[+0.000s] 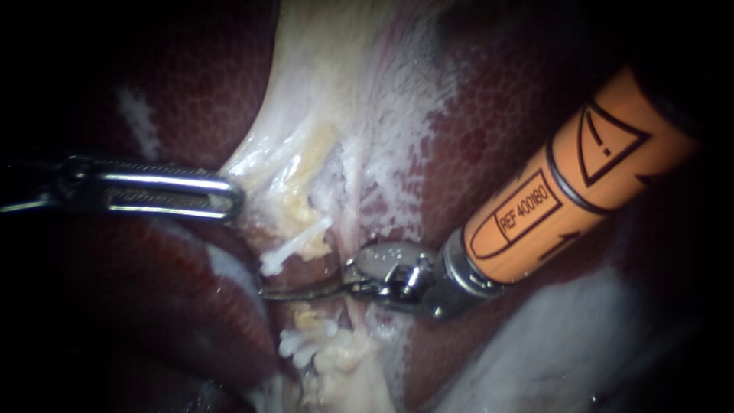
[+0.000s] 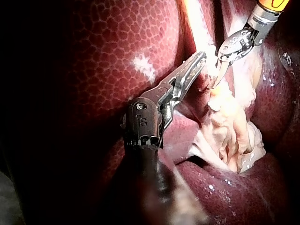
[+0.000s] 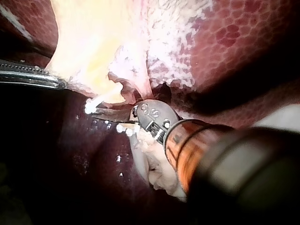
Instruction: Go back from the cut left tube
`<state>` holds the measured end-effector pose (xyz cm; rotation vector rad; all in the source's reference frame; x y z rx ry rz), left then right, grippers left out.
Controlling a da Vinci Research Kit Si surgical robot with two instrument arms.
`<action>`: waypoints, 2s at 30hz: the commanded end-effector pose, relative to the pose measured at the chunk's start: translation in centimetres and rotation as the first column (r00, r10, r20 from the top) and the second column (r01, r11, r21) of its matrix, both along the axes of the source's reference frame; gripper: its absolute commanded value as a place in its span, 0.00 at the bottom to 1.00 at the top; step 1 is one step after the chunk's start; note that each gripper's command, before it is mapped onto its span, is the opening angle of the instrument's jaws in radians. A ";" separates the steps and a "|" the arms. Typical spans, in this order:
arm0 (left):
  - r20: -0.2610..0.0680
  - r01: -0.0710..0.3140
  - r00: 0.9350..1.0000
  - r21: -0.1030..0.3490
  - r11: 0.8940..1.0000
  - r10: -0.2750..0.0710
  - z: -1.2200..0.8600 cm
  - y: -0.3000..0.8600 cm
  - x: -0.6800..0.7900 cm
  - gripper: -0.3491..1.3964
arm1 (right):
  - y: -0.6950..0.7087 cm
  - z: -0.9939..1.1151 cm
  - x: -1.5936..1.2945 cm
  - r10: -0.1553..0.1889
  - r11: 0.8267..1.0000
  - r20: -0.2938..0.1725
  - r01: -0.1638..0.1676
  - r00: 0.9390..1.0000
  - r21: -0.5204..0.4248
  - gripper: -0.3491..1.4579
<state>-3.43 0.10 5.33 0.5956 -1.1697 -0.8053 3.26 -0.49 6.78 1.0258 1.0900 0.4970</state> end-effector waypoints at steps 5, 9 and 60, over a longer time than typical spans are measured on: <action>0.000 0.000 1.000 0.000 1.000 0.000 0.00 0.00 0.00 0.00 | 0.00 0.00 0.00 0.000 1.000 0.001 0.000 1.000 0.000 0.00; 0.000 0.000 1.000 0.000 1.000 0.000 0.00 0.00 0.00 0.00 | 0.01 -0.01 -0.01 0.001 1.000 -0.002 -0.001 1.000 0.001 0.00; 0.001 -0.001 1.000 -0.001 1.000 0.001 0.03 0.00 0.03 0.00 | 0.46 -0.46 -1.25 0.084 0.995 -0.002 -0.084 0.996 -0.055 0.73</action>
